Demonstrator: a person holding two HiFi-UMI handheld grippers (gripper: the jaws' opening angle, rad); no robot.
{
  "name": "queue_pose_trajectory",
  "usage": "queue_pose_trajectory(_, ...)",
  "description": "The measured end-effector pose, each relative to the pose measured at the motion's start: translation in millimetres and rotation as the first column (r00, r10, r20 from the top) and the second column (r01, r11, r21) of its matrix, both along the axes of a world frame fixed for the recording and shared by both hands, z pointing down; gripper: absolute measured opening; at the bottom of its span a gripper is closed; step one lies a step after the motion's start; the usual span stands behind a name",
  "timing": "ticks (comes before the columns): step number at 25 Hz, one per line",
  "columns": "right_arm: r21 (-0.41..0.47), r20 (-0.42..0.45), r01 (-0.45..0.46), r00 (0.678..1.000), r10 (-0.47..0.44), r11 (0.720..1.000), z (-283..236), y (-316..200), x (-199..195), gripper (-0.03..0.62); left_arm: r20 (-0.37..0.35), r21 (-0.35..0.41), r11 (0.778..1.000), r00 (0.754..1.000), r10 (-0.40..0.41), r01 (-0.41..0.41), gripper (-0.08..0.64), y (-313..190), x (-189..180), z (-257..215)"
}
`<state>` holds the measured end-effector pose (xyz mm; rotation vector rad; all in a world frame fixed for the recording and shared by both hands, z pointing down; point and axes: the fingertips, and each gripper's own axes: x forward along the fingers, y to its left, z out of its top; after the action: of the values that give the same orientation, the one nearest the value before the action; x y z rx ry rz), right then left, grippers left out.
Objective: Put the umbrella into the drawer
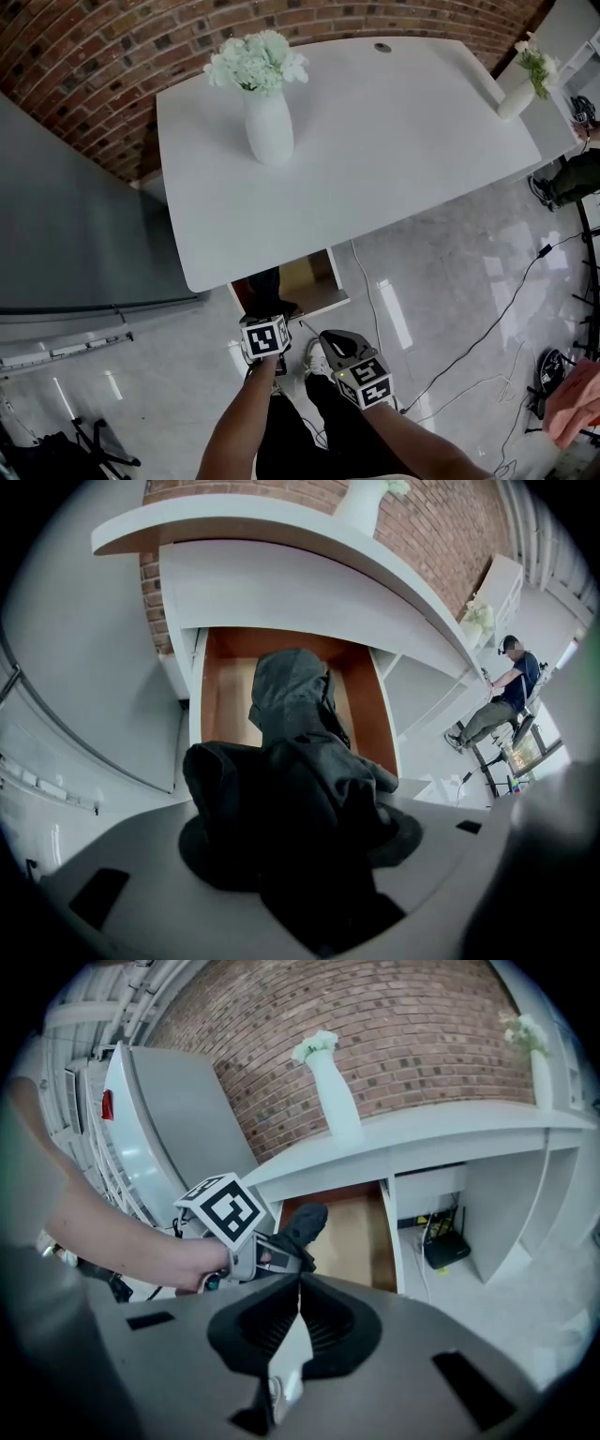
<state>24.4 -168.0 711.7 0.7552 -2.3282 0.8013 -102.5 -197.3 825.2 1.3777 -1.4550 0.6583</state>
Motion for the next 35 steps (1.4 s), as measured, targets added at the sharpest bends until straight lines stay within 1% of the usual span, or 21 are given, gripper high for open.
queue_pose_trajectory(4,-0.002,0.003,-0.009,1.000,0.009,1.000,9.9,-10.9,-0.5,0.017,-0.005,0.018,1.000,1.000,-0.008,0.008,0.261,-16.0,-1.4,5.4)
queue_pose_trajectory(9,0.008,0.007,0.013,1.000,-0.013,1.000,18.8,-22.6,-3.5,0.017,-0.001,0.028,1.000,1.000,0.006,-0.006,0.261,-33.8,2.7,12.0)
queue_pose_trajectory(13,0.015,0.016,0.002,1.000,-0.002,1.000,24.1,-36.0,-2.3,0.017,0.009,0.044,0.999,1.000,0.012,-0.012,0.261,-45.4,4.9,17.3)
queue_pose_trajectory(21,-0.005,0.016,0.003,1.000,-0.003,1.000,44.7,-41.8,-1.4,0.017,0.009,0.052,0.999,1.000,0.004,-0.005,0.261,-53.9,5.3,30.8)
queue_pose_trajectory(30,-0.009,0.021,0.007,1.000,-0.007,1.000,53.2,-50.9,-8.1,0.018,0.037,0.064,0.998,0.999,0.012,-0.015,0.261,-80.6,-8.9,39.0)
queue_pose_trajectory(32,-0.010,0.021,0.005,1.000,-0.005,1.000,55.0,-54.4,-9.3,0.017,0.030,0.063,0.998,1.000,0.005,-0.006,0.261,-84.2,-10.0,40.8)
queue_pose_trajectory(35,-0.015,0.023,0.000,1.000,0.001,1.000,58.0,-61.0,-11.3,0.018,0.003,0.052,0.998,0.999,-0.033,0.033,0.261,-88.5,-11.3,44.3)
